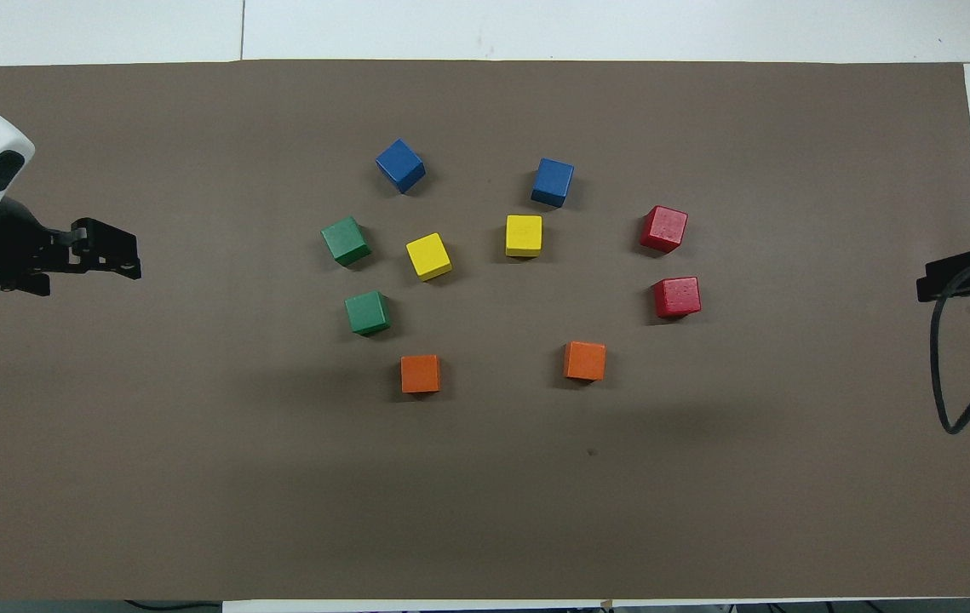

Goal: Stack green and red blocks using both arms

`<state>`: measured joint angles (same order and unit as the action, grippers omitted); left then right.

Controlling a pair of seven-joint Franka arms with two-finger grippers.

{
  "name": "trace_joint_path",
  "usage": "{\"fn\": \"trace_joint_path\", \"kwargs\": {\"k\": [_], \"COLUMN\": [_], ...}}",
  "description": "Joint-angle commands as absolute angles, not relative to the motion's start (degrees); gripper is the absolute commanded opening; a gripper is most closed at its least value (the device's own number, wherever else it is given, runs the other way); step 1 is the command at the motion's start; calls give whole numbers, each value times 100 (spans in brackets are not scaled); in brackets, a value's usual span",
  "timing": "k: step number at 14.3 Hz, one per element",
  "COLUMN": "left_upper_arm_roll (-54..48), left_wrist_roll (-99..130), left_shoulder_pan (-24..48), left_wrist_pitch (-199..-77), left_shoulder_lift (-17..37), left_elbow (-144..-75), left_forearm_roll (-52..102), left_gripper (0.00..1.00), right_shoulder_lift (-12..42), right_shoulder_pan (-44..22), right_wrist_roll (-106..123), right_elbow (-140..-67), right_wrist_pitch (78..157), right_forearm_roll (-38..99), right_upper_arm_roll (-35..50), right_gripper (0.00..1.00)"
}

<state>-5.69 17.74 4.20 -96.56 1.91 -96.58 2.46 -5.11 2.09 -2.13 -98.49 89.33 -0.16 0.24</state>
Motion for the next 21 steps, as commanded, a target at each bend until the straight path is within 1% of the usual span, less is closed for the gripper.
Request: {"fn": "trace_joint_path", "kwargs": {"k": [1,4,7,8,9,11,12,14,18,21], "left_upper_arm_roll": [-519,-510,-510,-501,-492,-492,-483,-483,-492,-475], "left_wrist_roll": [2291,2679,3067,3276,3539,3621,3891,4682,4702,4693], "left_shoulder_pan": [780,1089,1230,1378,1493,1520,1581,1853,1828,1784], "left_wrist_pitch": [-10053,-10344,-10914,-11038,-11196,-11373,-11356,-11451,-11969,-12321], "left_shoulder_lift": [474,807,975,1271,1457,1704,1957,2537,2820,2848], "left_elbow": [-9721,-9712,-9905,-9818,-9730,-9677,-9555,-9099,-9062,-9175], "left_forearm_roll": [343,334,334,317,299,299,281,-50,-123,-184], "left_gripper": [100,100,100,100,100,100,100,100,100,100], "right_shoulder_lift": [-651,-361,-132,-62,60,307,438,632,782,949], "right_shoulder_pan": [-253,-571,-633,-711,-755,-782,-887,-967,-993,-993], "right_wrist_roll": [-964,-1327,-1301,-1318,-1327,-1362,-1388,-1608,-1635,-1626], "right_elbow": [-10431,-10529,-10791,-10932,-10942,-10951,-10951,-10995,-11373,-11469], "right_wrist_pitch": [9577,10062,10667,10957,11064,11223,11328,11521,12128,12409], "right_forearm_roll": [70,70,70,70,70,70,79,79,79,79], "right_upper_arm_roll": [123,123,123,123,123,123,123,123,123,123], "right_gripper": [100,100,100,100,100,100,100,100,100,100]}}
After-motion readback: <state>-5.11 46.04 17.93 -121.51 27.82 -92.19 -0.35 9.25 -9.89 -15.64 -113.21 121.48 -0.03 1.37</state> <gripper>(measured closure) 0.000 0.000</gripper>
